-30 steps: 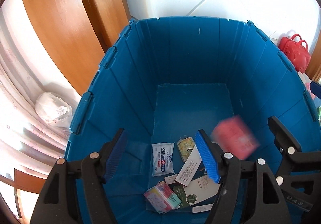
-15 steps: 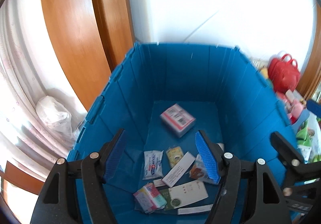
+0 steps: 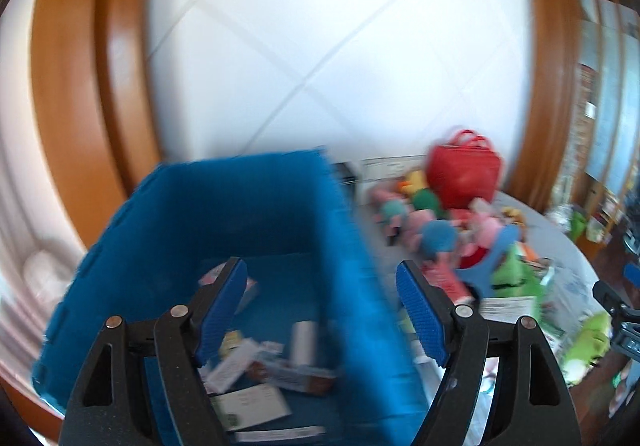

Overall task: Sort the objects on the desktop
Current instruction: 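Withdraw both tools from the crate back toward the pile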

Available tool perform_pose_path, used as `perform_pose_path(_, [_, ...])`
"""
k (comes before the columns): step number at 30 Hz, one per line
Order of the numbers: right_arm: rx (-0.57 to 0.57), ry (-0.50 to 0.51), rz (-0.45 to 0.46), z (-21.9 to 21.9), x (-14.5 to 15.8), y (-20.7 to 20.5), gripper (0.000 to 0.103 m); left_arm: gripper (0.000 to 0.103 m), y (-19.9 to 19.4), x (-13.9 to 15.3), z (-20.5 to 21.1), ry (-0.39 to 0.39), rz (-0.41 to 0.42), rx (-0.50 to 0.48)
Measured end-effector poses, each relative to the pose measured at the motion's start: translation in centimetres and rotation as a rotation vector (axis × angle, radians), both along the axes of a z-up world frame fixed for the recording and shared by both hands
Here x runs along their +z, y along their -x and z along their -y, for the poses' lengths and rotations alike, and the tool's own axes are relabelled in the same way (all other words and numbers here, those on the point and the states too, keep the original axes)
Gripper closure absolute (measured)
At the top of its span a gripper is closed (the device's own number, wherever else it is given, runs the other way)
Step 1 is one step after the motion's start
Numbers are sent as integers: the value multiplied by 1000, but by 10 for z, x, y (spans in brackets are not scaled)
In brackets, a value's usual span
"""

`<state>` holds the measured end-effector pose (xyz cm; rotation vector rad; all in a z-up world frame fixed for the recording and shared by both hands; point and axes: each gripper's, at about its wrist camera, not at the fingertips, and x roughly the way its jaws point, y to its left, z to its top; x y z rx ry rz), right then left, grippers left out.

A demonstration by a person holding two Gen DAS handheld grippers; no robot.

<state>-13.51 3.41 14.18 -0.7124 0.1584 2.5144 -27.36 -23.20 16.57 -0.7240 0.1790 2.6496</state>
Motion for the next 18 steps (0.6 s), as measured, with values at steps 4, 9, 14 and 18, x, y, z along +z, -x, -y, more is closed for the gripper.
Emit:
perform_pose_path(4, [-91,51,59,-80,-31,-63,0,25,-36,-12,-69,15,10,-61])
perform_pose_path(9, [-95,84,103,-175,-64,-130,0,25,-94,-53,-163,17,61,-72])
perform_pose_path(14, [3,77,131,-262,-87,-184,0,25,-155,-95,-247,-19,108,-24])
perform_pose_path(18, [39,115,181,-307,-104,-218,0,25,-201,-123,-301,-43,178,-6])
